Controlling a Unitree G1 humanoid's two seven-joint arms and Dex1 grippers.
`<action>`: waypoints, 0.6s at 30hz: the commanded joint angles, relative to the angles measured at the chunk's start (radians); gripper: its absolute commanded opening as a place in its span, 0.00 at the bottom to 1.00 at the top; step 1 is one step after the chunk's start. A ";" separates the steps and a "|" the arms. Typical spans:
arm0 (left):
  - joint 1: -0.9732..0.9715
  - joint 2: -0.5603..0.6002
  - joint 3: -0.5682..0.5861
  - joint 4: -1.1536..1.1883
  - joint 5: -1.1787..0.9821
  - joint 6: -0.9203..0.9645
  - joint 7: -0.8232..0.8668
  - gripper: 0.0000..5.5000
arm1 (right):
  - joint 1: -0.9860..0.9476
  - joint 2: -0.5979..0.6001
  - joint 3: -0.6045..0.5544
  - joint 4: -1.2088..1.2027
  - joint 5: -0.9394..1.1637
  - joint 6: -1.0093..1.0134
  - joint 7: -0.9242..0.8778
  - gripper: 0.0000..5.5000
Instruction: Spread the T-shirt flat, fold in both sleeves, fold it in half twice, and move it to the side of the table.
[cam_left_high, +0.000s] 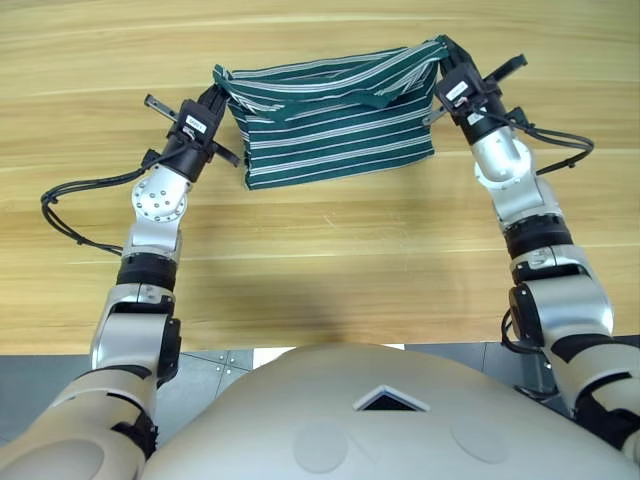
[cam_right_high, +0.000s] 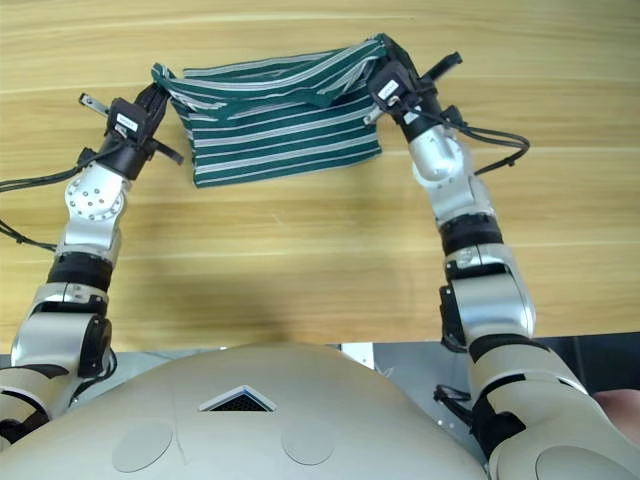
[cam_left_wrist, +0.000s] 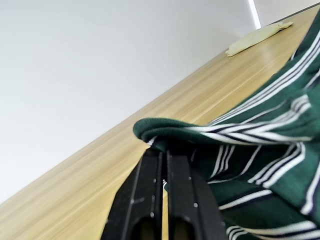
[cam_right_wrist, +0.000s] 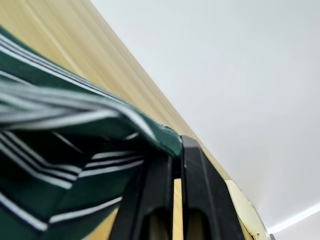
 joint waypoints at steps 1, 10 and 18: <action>-0.058 -0.022 -0.001 0.107 0.027 -0.024 0.022 0.00 | -0.070 0.025 0.022 0.098 -0.025 -0.012 -0.048 0.00; -0.233 -0.069 -0.023 0.382 0.093 -0.049 0.071 0.00 | -0.195 0.079 0.036 0.291 -0.034 -0.002 -0.122 0.00; -0.357 -0.065 -0.009 0.538 0.100 0.000 0.123 0.05 | -0.287 0.124 0.050 0.454 -0.036 0.071 -0.149 0.06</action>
